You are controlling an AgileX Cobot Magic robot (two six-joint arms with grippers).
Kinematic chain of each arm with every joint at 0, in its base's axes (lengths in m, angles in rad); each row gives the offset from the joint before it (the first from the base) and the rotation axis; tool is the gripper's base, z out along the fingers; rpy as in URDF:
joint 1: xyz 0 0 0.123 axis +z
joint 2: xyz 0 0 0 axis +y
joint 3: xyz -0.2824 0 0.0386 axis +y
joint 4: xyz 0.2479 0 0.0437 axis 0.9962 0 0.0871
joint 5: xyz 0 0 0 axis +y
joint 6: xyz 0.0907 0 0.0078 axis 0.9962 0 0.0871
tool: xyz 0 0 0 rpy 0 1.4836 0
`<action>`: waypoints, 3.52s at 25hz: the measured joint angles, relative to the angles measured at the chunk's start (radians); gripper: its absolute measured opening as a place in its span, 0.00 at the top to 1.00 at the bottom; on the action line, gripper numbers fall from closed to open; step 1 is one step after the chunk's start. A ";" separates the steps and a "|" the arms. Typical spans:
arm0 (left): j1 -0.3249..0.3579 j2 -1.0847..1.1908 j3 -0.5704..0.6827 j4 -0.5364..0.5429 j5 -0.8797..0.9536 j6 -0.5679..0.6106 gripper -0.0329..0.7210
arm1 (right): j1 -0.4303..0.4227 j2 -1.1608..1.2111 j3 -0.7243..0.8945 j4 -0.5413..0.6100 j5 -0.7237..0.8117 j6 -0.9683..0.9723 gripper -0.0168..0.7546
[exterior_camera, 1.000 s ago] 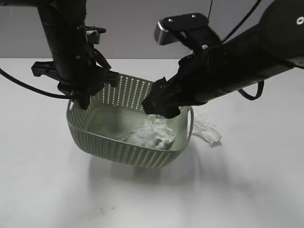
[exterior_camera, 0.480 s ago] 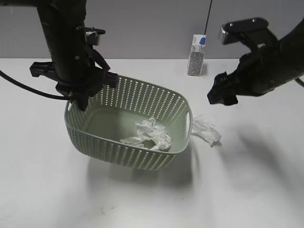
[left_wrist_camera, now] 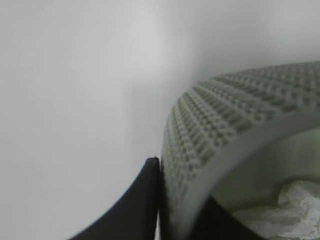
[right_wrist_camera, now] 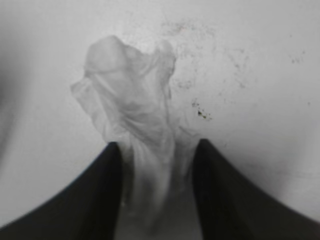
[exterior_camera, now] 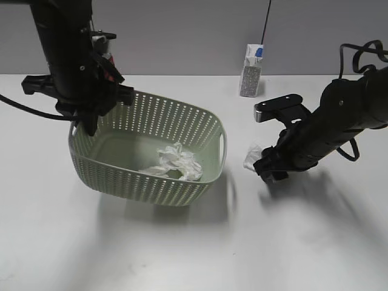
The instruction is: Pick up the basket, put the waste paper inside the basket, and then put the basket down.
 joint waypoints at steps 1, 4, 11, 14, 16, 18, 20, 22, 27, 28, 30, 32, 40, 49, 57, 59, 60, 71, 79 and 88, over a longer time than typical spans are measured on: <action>0.012 0.000 0.000 0.001 0.000 0.000 0.89 | 0.001 0.000 0.000 -0.003 0.001 0.000 0.50; 0.034 0.000 0.000 0.000 0.000 0.000 0.89 | 0.001 -0.032 0.002 -0.012 0.012 0.000 0.86; 0.039 0.000 0.000 -0.007 0.000 0.000 0.89 | 0.031 -0.348 -0.063 0.125 0.014 0.000 0.98; 0.039 0.000 0.000 -0.010 0.000 0.000 0.89 | 0.117 -0.416 -0.081 0.216 -0.057 0.000 0.98; 0.039 0.000 0.000 -0.010 0.000 0.000 0.88 | 0.199 -0.398 -0.081 0.228 -0.084 0.000 0.98; 0.039 0.000 0.000 -0.010 0.000 0.000 0.88 | 0.277 -0.347 -0.082 0.228 -0.089 -0.003 0.96; 0.039 0.000 0.000 -0.010 0.000 0.000 0.88 | 0.338 -0.283 -0.093 0.204 -0.078 -0.026 0.84; 0.039 0.000 0.000 -0.010 0.000 0.000 0.88 | 0.357 -0.244 -0.118 0.181 -0.043 -0.036 0.57; 0.039 0.000 0.000 -0.031 0.000 0.000 0.88 | 0.313 -0.259 -0.219 0.004 0.169 0.024 0.18; 0.039 0.000 0.000 -0.038 0.001 0.000 0.88 | 0.292 -0.270 -0.235 -0.054 0.216 0.053 0.17; 0.039 0.000 0.000 -0.046 -0.012 0.000 0.88 | 0.217 -0.294 -0.256 -0.142 0.283 0.092 0.17; 0.039 0.000 0.000 -0.053 -0.058 0.000 0.88 | 0.119 -0.311 -0.265 -0.185 0.345 0.112 0.17; 0.039 0.001 0.000 -0.169 -0.217 0.001 0.88 | -0.250 -0.332 -0.261 -0.212 0.630 0.122 0.24; 0.039 0.021 0.000 -0.273 -0.307 0.045 0.88 | -0.307 -0.663 -0.105 -0.183 0.656 0.119 0.25; 0.042 0.121 0.000 -0.286 -0.357 0.097 0.82 | -0.307 -1.125 0.150 -0.182 0.657 0.117 0.25; 0.044 0.143 0.000 -0.282 -0.362 0.104 0.75 | -0.307 -1.223 0.205 -0.179 0.657 0.117 0.25; 0.045 0.150 0.000 -0.283 -0.363 0.106 0.71 | -0.307 -1.278 0.232 -0.177 0.657 0.117 0.25; 0.068 0.168 -0.050 -0.272 -0.221 0.132 0.07 | -0.307 -1.769 0.506 -0.175 0.729 0.118 0.25; 0.127 0.109 -0.127 -0.138 -0.016 0.181 0.09 | -0.307 -1.956 0.545 -0.175 0.716 0.118 0.25; 0.163 -0.143 -0.129 -0.067 -0.003 0.220 0.20 | -0.307 -1.960 0.551 -0.213 0.698 0.157 0.25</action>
